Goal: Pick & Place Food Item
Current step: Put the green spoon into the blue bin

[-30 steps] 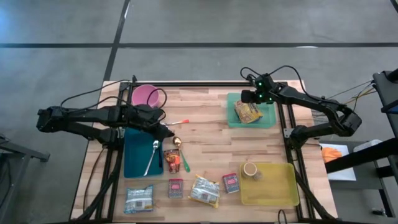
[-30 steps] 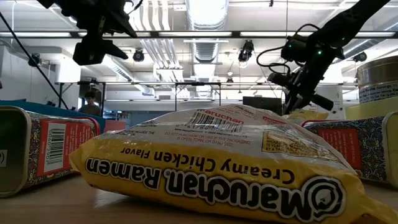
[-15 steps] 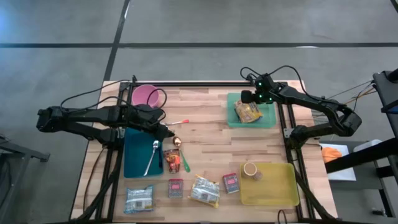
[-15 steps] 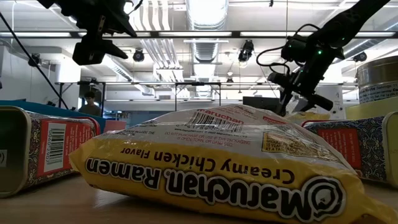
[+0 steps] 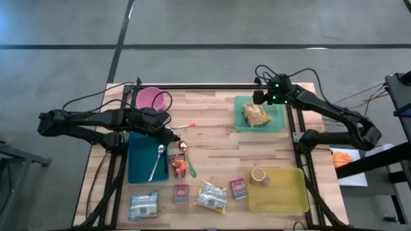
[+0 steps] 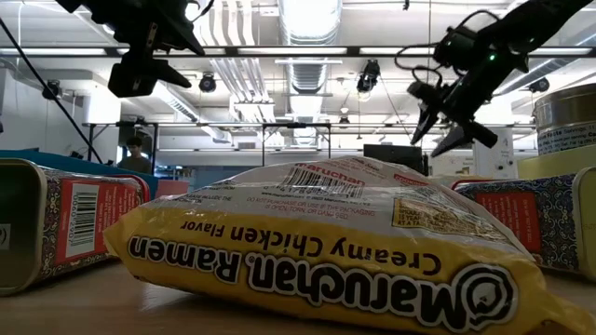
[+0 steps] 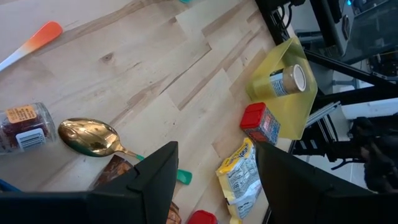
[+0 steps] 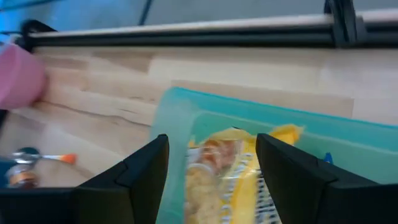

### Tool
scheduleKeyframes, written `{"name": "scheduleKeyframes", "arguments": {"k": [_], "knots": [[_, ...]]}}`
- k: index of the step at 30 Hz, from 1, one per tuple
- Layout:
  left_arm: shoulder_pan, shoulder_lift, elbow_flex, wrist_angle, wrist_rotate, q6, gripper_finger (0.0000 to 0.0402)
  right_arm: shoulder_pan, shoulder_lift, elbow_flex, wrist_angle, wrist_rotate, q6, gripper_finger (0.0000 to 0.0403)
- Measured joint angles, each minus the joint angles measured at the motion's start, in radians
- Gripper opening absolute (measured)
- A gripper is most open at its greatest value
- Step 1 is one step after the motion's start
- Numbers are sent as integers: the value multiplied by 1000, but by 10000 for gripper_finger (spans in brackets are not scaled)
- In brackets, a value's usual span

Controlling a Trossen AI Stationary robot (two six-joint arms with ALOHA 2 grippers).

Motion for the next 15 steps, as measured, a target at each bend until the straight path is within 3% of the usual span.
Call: {"name": "scheduleKeyframes", "arguments": {"k": [7,15], "knots": [[0,0,0,-1,0,24,222,30,-84,17,-57,-35,-11,237],[0,0,0,-5,0,50,222,212,-57,99,-103,-38,-119,237]]}}
